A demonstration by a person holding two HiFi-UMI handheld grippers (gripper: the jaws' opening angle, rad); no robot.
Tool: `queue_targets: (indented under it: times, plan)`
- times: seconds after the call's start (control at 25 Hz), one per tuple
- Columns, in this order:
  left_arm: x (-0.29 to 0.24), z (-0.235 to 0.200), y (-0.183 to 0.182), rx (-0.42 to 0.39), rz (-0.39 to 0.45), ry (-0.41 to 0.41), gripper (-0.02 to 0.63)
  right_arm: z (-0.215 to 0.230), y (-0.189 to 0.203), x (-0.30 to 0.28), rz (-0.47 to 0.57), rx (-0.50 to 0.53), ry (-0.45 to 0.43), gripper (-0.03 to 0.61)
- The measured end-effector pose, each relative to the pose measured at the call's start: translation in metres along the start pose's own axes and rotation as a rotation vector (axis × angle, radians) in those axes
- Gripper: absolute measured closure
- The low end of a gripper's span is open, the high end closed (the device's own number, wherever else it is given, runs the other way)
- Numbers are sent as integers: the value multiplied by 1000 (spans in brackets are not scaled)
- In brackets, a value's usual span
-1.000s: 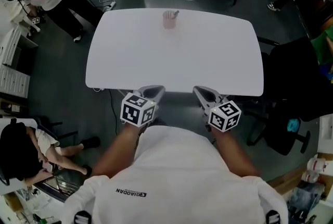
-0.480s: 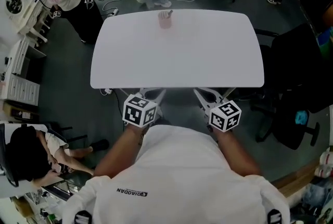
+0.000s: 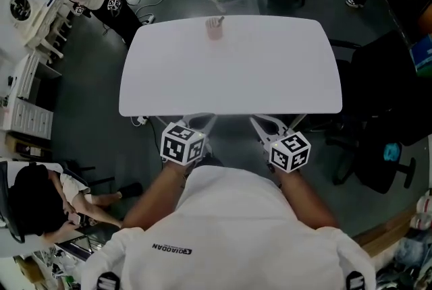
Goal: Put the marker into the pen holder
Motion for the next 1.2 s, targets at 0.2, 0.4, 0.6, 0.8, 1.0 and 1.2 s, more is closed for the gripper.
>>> queue_targets:
  times: [0.2,0.4,0.6,0.8,1.0,1.2]
  plan:
    - [-4,-1,-1,11,9,-4,588,3,6,3,-15,-4,0,560]
    - [6,-10,1,26,26,-8,588,-8,7,-6,-21,6,-7,560]
    - [10,-17,3,35,25,-19,588,-11,6,-10,-24,6,-9,560]
    - [12,-25,3,42,28,-28,588,-12,7,-17,-30,17,-15,560]
    - [10,-28,4,45,28,-26,588,-12,8,-22,-37,26,-20,560]
    - [9,-29,4,38,19,-18,588,-11,6,-24,-41,33,-19,560]
Point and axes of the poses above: the fingertips, and each gripper's own axes: x backward along the fingers, z to its right, y out of its underside, the point moved 2 cm from there along x, backward along the fingers, and after that the axes turned 1 degree about x, right-handed, at the moved point
